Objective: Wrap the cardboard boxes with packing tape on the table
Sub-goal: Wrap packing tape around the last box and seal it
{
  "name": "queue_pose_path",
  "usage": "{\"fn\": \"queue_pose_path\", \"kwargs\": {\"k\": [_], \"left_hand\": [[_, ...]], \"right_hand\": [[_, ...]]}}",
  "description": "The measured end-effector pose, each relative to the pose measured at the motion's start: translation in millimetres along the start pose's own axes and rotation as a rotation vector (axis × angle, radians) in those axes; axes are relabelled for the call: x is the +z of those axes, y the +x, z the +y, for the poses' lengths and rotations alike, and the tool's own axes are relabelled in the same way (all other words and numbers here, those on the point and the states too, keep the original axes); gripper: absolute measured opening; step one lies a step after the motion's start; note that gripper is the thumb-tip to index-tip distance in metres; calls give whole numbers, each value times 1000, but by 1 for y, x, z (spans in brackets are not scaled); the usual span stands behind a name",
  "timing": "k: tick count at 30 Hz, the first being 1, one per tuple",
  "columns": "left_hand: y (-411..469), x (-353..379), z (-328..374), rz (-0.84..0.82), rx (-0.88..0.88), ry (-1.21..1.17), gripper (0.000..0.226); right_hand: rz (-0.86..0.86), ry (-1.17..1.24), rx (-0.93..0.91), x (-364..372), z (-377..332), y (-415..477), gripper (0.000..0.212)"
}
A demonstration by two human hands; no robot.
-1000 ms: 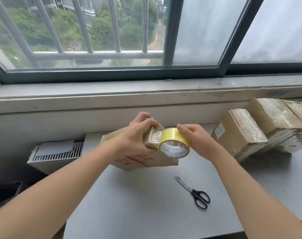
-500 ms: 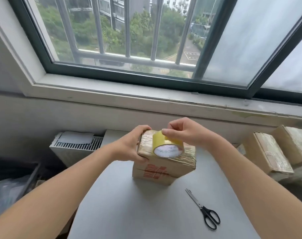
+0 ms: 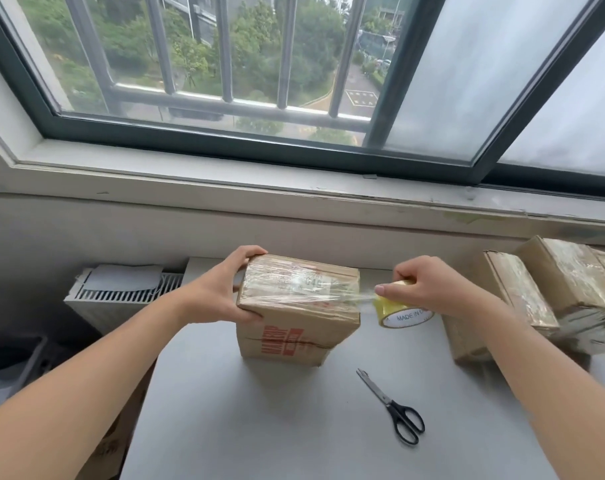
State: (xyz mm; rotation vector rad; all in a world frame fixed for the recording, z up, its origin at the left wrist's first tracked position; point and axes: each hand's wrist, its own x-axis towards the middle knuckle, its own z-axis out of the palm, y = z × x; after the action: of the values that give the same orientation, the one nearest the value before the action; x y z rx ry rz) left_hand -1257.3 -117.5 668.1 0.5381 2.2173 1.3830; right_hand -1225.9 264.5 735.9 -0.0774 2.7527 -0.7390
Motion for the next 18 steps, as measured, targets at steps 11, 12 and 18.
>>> {"fn": "queue_pose_path", "kwargs": {"k": [11,12,18], "left_hand": [[-3,7,2,-28,8,42,104],[-4,8,1,-37,6,45,106],[-8,7,4,-99,-67,-11,87]], "right_hand": [[-23,19,63,39,19,-1,54],[-35,31,65,46,19,0,55],[-37,112,54,64,20,4,53]]}}
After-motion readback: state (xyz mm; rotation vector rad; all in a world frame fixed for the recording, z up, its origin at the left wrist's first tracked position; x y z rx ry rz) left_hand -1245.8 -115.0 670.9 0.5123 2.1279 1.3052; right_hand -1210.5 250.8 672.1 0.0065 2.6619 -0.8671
